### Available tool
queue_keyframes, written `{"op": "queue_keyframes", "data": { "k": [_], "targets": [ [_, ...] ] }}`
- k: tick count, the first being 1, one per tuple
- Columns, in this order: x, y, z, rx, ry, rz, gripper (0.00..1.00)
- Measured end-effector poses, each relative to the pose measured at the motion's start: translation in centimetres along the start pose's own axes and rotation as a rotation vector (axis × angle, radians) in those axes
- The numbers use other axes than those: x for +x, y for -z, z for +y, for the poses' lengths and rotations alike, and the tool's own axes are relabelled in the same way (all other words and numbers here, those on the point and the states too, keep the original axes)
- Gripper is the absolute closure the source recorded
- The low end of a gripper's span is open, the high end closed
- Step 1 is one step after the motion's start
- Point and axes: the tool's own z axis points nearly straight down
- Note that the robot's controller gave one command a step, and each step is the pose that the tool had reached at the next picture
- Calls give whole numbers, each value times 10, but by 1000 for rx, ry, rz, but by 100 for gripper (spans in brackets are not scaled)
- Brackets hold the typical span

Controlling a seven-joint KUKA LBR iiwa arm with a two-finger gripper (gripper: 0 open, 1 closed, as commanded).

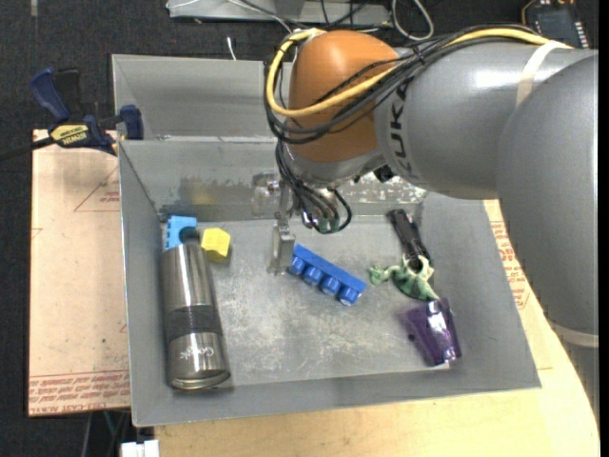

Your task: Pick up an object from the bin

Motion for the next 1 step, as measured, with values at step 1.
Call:
{"op": "queue_keyframes", "data": {
  "k": [1],
  "targets": [
    [9,-25,-26,-2,262,-12,0]
  ]
}}
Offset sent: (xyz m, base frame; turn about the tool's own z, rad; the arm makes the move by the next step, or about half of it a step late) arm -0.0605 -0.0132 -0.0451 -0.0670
